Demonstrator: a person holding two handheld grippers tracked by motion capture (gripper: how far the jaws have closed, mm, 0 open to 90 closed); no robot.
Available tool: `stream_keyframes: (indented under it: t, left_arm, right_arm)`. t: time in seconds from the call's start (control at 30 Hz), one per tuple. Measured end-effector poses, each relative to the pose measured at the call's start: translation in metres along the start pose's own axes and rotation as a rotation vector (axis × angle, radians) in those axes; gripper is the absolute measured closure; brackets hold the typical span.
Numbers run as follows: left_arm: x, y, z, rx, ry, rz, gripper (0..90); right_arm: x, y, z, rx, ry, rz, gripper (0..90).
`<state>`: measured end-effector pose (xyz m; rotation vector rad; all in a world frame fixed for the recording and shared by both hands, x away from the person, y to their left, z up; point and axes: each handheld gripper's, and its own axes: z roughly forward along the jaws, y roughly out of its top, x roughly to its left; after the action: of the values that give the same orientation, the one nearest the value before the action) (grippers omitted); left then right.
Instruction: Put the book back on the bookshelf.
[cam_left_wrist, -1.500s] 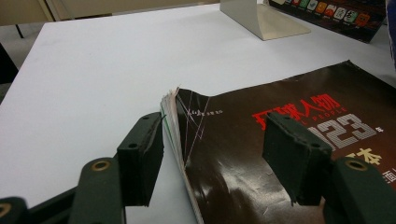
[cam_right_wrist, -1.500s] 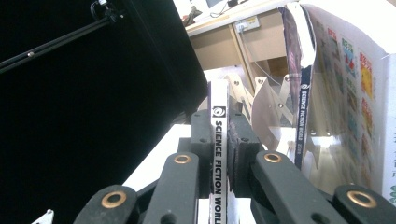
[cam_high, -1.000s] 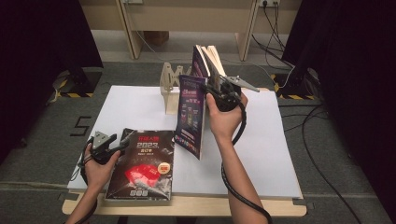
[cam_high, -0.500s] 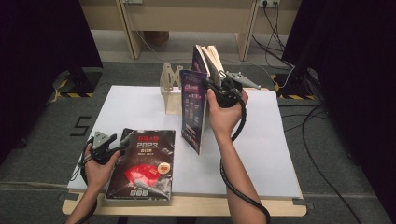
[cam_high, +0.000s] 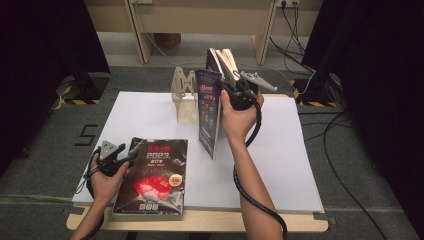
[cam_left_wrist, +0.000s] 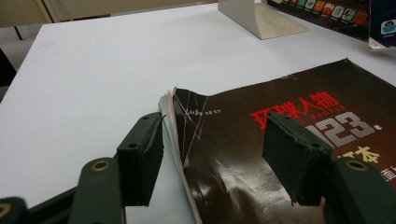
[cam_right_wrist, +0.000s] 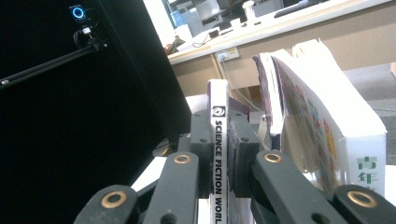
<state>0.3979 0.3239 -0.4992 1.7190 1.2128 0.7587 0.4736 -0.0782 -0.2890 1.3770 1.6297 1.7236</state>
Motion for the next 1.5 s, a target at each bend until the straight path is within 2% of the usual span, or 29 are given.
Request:
stream_keyframes:
  t: [0.77, 0.97, 1.27, 1.5]
  left_arm:
    - [0.000, 0.000, 0.000, 0.001, -0.001, -0.004, 37.5]
    - [0.000, 0.000, 0.000, 0.001, -0.003, -0.005, 37.5]
    - [0.000, 0.000, 0.000, -0.002, -0.002, -0.002, 37.5]
    - [0.000, 0.000, 0.000, -0.002, -0.002, -0.003, 37.5]
  right_arm:
    - [0.007, 0.012, 0.021, -0.058, -0.055, -0.070, 83.5]
    - [0.008, 0.014, 0.028, -0.061, -0.063, -0.070, 83.5]
    - [0.011, 0.017, 0.037, -0.075, -0.083, -0.105, 83.6]
    - [0.011, 0.019, 0.046, -0.080, -0.093, -0.114, 83.6]
